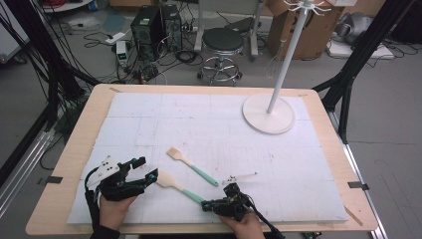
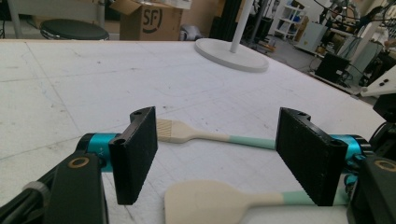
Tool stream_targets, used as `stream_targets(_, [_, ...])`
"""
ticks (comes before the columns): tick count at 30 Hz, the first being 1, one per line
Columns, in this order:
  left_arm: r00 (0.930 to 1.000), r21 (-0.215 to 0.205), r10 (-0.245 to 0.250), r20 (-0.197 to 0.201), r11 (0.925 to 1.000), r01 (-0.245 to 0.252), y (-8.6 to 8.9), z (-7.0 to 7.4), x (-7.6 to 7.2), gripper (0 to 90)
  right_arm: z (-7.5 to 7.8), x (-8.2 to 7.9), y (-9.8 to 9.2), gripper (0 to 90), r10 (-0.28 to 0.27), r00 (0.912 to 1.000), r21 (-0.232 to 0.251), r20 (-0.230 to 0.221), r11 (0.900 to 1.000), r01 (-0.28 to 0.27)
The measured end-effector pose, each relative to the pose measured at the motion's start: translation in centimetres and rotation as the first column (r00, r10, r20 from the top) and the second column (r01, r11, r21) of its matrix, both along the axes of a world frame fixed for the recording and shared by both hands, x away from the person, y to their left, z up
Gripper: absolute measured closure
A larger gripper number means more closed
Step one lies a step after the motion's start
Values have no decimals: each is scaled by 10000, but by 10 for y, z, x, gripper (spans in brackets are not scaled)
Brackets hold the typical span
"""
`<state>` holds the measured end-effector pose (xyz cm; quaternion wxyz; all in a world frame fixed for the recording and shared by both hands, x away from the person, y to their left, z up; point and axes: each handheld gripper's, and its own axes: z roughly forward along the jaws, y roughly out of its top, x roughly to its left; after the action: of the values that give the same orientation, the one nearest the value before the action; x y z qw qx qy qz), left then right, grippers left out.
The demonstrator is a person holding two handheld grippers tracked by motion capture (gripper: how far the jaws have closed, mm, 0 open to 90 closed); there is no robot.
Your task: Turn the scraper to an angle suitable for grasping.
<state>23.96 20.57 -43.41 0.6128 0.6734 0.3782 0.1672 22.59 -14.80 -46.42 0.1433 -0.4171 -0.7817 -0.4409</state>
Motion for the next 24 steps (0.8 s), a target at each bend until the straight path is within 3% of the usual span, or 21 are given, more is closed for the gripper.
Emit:
stream_targets(6, [10000, -45, 0, 48, 10000, 0, 1, 1, 0, 304, 5, -4, -3, 900, -369, 9940, -777, 1026, 9960, 450])
stream_targets(16, [10000, -73, 26, 32, 10000, -26, 1, 1, 0, 304, 3, 9, -5, 900, -591, 9957, -534, 710, 9966, 630])
stream_targets(24, [10000, -78, 43, 17, 10000, -43, 1, 0, 0, 304, 2, 5, 0, 900, -478, 9967, -395, 648, 9979, 505])
